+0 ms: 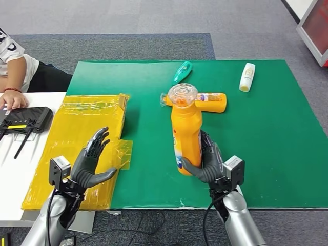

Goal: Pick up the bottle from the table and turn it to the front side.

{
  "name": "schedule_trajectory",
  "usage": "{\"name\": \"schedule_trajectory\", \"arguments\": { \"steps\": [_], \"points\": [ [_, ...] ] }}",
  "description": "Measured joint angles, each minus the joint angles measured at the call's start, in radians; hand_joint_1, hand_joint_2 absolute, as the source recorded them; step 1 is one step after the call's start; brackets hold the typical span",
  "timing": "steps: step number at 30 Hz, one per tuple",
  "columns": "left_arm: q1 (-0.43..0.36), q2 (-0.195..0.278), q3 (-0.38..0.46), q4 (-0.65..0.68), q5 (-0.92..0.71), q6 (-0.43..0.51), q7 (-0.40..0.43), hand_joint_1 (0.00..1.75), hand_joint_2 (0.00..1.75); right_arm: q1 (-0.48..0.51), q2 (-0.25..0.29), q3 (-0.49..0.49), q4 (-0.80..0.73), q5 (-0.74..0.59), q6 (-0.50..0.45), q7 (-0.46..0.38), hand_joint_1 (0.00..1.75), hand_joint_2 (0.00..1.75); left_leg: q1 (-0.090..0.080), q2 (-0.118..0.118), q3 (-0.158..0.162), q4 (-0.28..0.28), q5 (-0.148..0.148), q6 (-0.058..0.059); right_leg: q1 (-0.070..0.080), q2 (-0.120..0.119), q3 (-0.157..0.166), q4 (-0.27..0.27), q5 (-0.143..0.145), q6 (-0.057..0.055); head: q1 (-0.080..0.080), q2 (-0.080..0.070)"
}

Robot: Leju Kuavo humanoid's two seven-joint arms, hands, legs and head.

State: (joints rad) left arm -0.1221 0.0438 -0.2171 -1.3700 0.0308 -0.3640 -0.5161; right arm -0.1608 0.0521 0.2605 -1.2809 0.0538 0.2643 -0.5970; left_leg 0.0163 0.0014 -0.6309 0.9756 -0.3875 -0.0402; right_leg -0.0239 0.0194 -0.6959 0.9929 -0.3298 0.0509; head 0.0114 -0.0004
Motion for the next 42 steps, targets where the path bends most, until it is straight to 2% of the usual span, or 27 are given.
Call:
{"name": "schedule_trajectory", "arguments": {
  "steps": [3, 11, 17, 30, 42],
  "points": [
    [-0.036, 0.000, -0.018, 0.008, 0.010, -0.018, 0.011, 0.00, 1.75, -0.007, 0.004, 0.023, 0.002, -0.004, 0.006, 0.000, 1.70, 1.75, 0.000, 0.000, 0.000, 0.000, 0.000, 0.000, 0.000, 0.000, 0.000, 0.000, 0.000, 0.000, 0.000, 0.000],
    [-0.152, 0.002, -0.060, 0.036, 0.120, -0.144, 0.057, 0.00, 1.75, -0.037, 0.020, 0.092, 0.030, -0.013, 0.031, -0.003, 1.73, 1.75, 0.000, 0.000, 0.000, 0.000, 0.002, -0.001, 0.000, 0.000, 0.000, 0.000, 0.001, 0.000, 0.000, 0.000],
    [-0.218, 0.003, -0.082, 0.063, 0.193, -0.187, 0.101, 0.00, 1.75, -0.057, 0.028, 0.134, 0.055, -0.011, 0.025, -0.004, 1.74, 1.75, 0.000, 0.000, 0.000, 0.000, 0.002, -0.001, 0.000, 0.000, 0.000, 0.000, 0.001, 0.000, 0.000, 0.000],
    [-0.263, 0.005, -0.132, 0.114, 0.281, -0.190, 0.162, 0.00, 1.75, -0.099, 0.033, 0.206, 0.126, 0.179, -0.247, 0.004, 1.75, 1.75, 0.000, 0.000, -0.001, 0.000, 0.002, -0.001, 0.000, 0.000, 0.000, 0.000, 0.001, 0.000, 0.000, 0.000],
    [-0.264, 0.008, -0.148, 0.136, 0.322, -0.195, 0.186, 0.00, 1.75, -0.101, 0.038, 0.235, 0.156, 0.204, -0.277, 0.011, 1.75, 1.75, 0.000, 0.000, -0.001, 0.000, 0.002, -0.001, 0.000, 0.000, -0.001, 0.000, 0.001, 0.000, 0.000, 0.000]
  ]
}}
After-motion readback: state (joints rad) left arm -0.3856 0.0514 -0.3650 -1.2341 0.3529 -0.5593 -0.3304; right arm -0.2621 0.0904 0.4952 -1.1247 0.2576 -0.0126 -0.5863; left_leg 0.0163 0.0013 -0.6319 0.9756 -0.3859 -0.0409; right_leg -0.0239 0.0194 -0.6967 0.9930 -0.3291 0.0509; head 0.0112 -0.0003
